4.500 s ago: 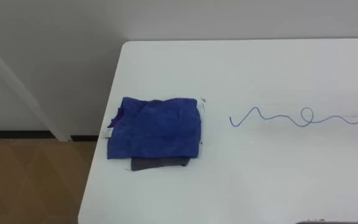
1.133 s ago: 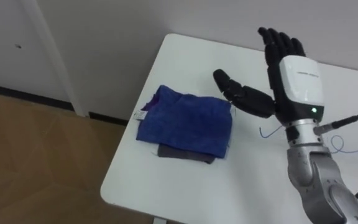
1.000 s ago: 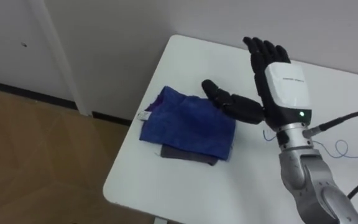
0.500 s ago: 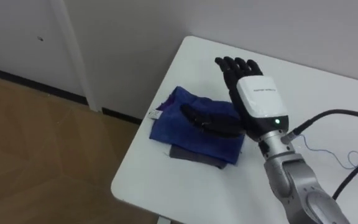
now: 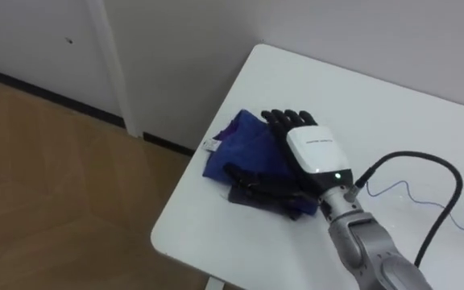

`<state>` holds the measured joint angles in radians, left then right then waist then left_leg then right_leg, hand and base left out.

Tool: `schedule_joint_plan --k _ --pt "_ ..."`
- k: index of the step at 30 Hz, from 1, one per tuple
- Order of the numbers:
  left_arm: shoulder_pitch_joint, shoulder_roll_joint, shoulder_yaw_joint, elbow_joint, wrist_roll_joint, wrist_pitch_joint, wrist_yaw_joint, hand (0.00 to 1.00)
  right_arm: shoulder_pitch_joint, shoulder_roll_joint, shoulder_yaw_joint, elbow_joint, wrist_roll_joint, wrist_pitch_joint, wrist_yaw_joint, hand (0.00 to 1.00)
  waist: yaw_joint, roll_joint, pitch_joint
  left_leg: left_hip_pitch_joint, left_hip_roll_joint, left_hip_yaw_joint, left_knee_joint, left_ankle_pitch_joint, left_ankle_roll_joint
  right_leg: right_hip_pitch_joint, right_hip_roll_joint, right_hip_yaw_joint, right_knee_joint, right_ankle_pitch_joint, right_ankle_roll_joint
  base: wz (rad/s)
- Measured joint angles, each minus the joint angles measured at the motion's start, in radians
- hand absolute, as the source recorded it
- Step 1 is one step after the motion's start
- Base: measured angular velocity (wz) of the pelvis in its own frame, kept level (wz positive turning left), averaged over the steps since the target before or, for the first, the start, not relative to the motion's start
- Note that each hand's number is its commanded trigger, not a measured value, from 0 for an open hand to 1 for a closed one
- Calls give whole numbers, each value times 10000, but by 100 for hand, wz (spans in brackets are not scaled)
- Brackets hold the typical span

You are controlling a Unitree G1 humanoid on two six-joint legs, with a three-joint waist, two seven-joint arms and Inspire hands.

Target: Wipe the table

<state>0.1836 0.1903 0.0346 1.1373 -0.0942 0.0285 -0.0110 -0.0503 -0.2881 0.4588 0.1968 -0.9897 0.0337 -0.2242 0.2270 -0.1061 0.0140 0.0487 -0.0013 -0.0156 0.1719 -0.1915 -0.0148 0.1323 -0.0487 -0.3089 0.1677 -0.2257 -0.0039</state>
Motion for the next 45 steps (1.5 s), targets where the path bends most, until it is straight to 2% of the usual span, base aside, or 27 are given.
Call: schedule_joint_plan --k 6,12,17,18,19,20,26,32,37,41,45 --pt "107 0 -16 -129 225 1 -2 0 433 113 11 297 -52 5 94 0 -22 2 1 35 -24 -24 -7 0 0 70 -17 31 -9 6 10 5" --pt "107 1 -17 -148 623 8 6 0 506 153 7 329 -63 -4 70 0 -55 51 6 41 -25 36 -5 -1 1 89 -26 -13 -7 9 15 0" --pt "282 1 -14 -97 680 152 87 0 646 159 -8 1015 113 -203 -264 0 -85 129 -85 176 -54 59 4 0 3 274 -75 -34 -7 32 57 0" --pt "295 1 -7 -103 681 161 88 0 645 158 -22 1041 113 -203 -262 19 -84 128 -86 176 -58 59 10 1 5 274 -82 -35 -8 32 58 5" --pt "313 0 -2 -139 679 170 86 0 646 159 -71 1054 114 -199 -245 65 -89 125 -87 171 -72 59 33 20 37 271 -97 -40 -10 36 67 6" --pt "305 -1 -3 -150 676 170 85 0 643 157 -96 1076 111 -200 -233 100 -106 120 -90 160 -81 58 45 28 49 272 -105 -38 -12 42 77 9" --pt "273 -24 0 -179 694 351 91 0 400 180 -384 1340 -70 -214 -510 100 -321 122 -111 -54 -120 41 272 -12 136 327 -148 -133 4 35 121 7" --pt "308 -40 1 -292 682 383 255 0 446 180 -876 1137 -101 -177 -641 100 -323 132 -123 -86 -138 10 358 -7 153 383 -159 -185 7 52 150 5" --pt "288 -46 -10 -302 697 421 284 0 517 177 -901 866 -104 -104 -401 100 -382 234 -193 -84 -138 59 346 -3 159 357 -164 -159 25 57 157 -2" --pt "286 -46 12 -302 695 436 268 0 510 140 -958 643 -112 -138 -68 100 -468 298 -187 -19 -144 99 357 0 163 391 -157 93 6 57 157 0" --pt "227 -48 17 -298 691 422 172 0 509 139 -1084 628 -110 -363 4 100 -612 338 -157 9 -153 110 344 5 171 395 -150 364 -13 57 157 -1"
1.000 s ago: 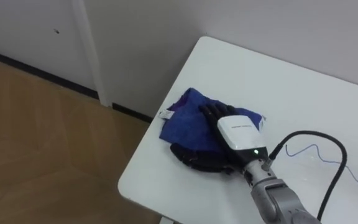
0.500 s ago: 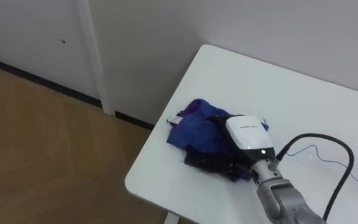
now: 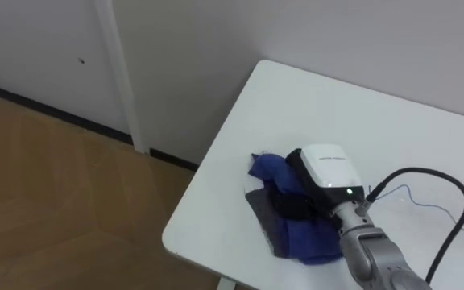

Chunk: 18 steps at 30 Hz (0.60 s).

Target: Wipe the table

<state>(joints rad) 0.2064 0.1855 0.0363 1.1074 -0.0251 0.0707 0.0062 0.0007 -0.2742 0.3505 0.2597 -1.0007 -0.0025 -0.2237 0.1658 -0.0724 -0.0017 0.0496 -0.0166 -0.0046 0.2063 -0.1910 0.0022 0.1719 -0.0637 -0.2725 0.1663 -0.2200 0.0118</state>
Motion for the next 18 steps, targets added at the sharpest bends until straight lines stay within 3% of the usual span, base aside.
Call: schedule_joint_plan --k 5,12,18 --pt "-79 -91 23 -9 -24 -105 -166 0 30 8 -260 68 259 -133 126 100 -4 129 85 77 -3 51 -36 -1 1 13 8 221 10 0 0 -3" --pt "-101 -175 -37 138 -42 -55 -160 0 104 309 -280 459 1144 -43 -282 100 59 224 60 126 7 90 -84 -3 2 31 14 185 22 0 1 -2" --pt "-166 -367 -102 148 -93 -31 67 0 -429 912 -110 655 1268 695 -95 100 109 269 66 74 56 226 -86 -7 -1 -134 38 212 56 2 -3 -9"
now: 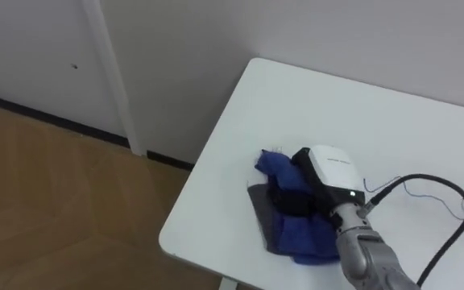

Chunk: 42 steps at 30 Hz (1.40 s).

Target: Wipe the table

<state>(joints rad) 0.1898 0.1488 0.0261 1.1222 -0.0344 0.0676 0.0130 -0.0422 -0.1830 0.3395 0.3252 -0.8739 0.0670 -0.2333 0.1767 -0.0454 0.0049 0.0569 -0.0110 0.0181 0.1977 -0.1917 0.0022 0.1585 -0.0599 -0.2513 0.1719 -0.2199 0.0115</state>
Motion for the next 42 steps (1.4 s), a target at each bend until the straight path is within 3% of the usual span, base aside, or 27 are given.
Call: schedule_joint_plan --k 4,8,9,14,16,19,21,25,30,38,41,42 --pt "-56 -107 -106 -41 -17 -3 -24 0 -714 107 97 195 262 202 441 100 242 75 34 -253 6 16 67 12 9 -247 4 -12 29 47 -19 -4" --pt "34 -74 -84 -76 -112 154 -128 0 -1717 -7 -188 1208 980 -12 422 100 205 57 41 -489 -29 -17 138 72 51 -430 -50 -150 22 74 5 11" --pt "94 -66 -4 -81 -109 195 -259 0 -2023 -120 -470 1608 1013 -156 333 100 185 99 90 -557 -53 -61 183 77 61 -443 -72 -281 5 86 26 21" --pt "253 280 251 -106 -22 230 -456 0 -2797 -683 -1608 3358 1919 -706 -410 100 144 113 80 -826 -123 -282 301 84 73 -572 -111 -544 -26 89 32 25" --pt "342 434 286 -153 -86 292 -444 0 -3074 -1117 -2032 4246 2417 -914 -755 100 -80 129 69 -915 -171 -367 379 90 84 -558 -127 -533 -29 89 32 24" --pt "401 657 304 -259 -82 305 -426 0 -3010 -1626 -2509 4891 2918 -1105 -1217 100 -210 111 45 -993 -171 -354 406 92 87 -604 -130 -535 -33 89 34 6" --pt "409 722 420 -253 8 310 -413 0 -3004 -1702 -2879 5261 2924 -1244 -1463 100 -375 130 9 -1012 -171 -339 401 94 90 -622 -129 -532 -33 90 34 -2" --pt "439 743 566 -270 2 121 -206 0 -2164 -1747 -3596 5793 2945 -1629 -2344 100 -642 174 -168 -755 -177 -252 352 106 110 -388 -141 -512 -44 90 35 3" --pt "563 727 750 -460 -14 -43 -135 0 -1173 -1745 -4497 6105 3455 -2018 -2988 100 -926 154 -199 -513 -150 -57 347 110 117 -140 -155 -513 -49 87 41 -1" --pt "794 647 703 -433 -51 -34 60 0 -339 -1648 -5050 6106 3518 -1991 -3537 100 -1135 228 -196 -195 -96 91 371 75 147 200 -133 -478 -31 61 92 -6" --pt "867 535 680 -431 1 36 54 0 -277 -1542 -4885 5614 3474 -1588 -3566 100 -891 278 -207 -174 -51 213 385 85 136 132 -99 -279 -57 20 94 -13" --pt "865 515 662 -428 7 169 52 0 -365 -1415 -4836 5417 3283 -1283 -3561 100 -823 272 -201 -162 -17 283 391 97 121 100 -75 -204 -45 27 83 -25"
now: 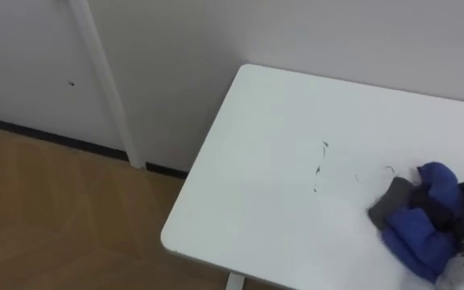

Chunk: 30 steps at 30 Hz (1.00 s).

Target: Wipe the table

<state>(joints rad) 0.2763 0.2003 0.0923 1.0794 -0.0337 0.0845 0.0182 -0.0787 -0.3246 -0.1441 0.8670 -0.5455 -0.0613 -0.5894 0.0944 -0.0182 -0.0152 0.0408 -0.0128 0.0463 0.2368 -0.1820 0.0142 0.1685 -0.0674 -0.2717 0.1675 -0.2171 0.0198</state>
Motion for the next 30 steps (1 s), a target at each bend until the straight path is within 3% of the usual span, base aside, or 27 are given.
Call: schedule_joint_plan --k 4,5,6,7,9,11,12,13,17,20,23,26,27,29,30 --pt "-192 -214 -13 29 65 288 -63 0 -32 308 956 -1416 -1448 1080 438 100 521 30 47 -82 76 28 -29 -2 -37 -293 79 270 48 112 -117 -37" --pt "-240 -234 -28 29 46 292 -63 0 -73 446 1225 -1633 -1719 1186 522 100 543 -22 79 -134 81 -8 -56 -6 -44 -319 92 256 48 122 -126 -17" --pt "-341 -233 -193 30 63 308 -64 0 -97 578 1818 -2375 -2344 1520 830 100 594 -11 87 -164 83 -61 -101 2 -58 -334 117 249 52 143 -143 -14" --pt "-441 -238 -307 184 62 305 -97 0 -171 656 2481 -2952 -2774 1700 1208 100 868 -17 107 -113 102 -34 -184 11 -73 -358 132 265 39 153 -158 -17" --pt "-603 -235 -394 353 62 300 -101 0 -795 998 3439 -3056 -2948 1776 1771 100 1117 -54 142 -108 143 -20 -184 -8 -107 -456 170 248 29 157 -166 -12" --pt "-752 -241 -423 439 43 300 -128 0 -1438 1316 4155 -3126 -3129 1785 2301 100 1326 -134 287 -113 147 -68 -208 -1 -124 -483 182 201 9 155 -170 8" --pt "-753 -239 -520 436 12 279 -129 0 -1768 1324 4544 -3127 -3152 1662 2530 100 1483 -140 357 -126 138 -95 -255 -2 -126 -486 178 171 -13 155 -170 15" --pt "-701 -241 -622 439 18 284 -124 0 -1993 1326 4783 -3133 -3154 1601 2714 100 1619 -156 355 -137 108 -188 -305 -2 -125 -490 160 112 -9 155 -168 21" --pt "-348 -238 -622 392 57 436 -132 0 -2110 1318 4736 -3077 -3063 1352 2807 100 1571 -162 342 -175 6 -513 -342 4 -111 -394 75 -281 -1 155 -164 32" --pt "11 -201 -546 91 57 461 -246 0 -1630 1287 4270 -2834 -2764 790 2422 100 1448 -169 288 -130 -54 -647 -335 9 -105 -301 25 -338 -20 154 -159 16" --pt "63 -196 -245 -108 367 453 -292 0 -978 1237 3510 -2504 -2604 70 1508 100 989 -128 257 -81 -170 -610 -346 22 -82 -138 -59 -281 -108 118 -89 21" --pt "90 -93 269 -247 872 389 -248 0 -198 1159 2579 -2382 -2223 -264 883 100 621 -158 191 65 -203 -385 -431 47 -41 70 -99 -283 -172 138 -36 16" --pt "211 19 288 -401 940 382 -175 0 175 1029 2223 -2256 -1902 -372 550 100 464 -165 100 90 -195 -174 -431 47 -40 92 -118 -281 -157 152 -13 -12" --pt "249 109 509 -411 946 373 -51 0 349 897 1632 -1709 -1354 -674 226 100 339 -164 75 267 -192 68 -462 48 -37 172 -155 -144 -179 158 -2 -25" --pt "252 135 758 -379 1030 368 -26 0 400 895 1124 -1287 -1171 -814 77 100 98 -175 64 364 -212 75 -472 48 -36 271 -169 -59 -184 156 12 -13"
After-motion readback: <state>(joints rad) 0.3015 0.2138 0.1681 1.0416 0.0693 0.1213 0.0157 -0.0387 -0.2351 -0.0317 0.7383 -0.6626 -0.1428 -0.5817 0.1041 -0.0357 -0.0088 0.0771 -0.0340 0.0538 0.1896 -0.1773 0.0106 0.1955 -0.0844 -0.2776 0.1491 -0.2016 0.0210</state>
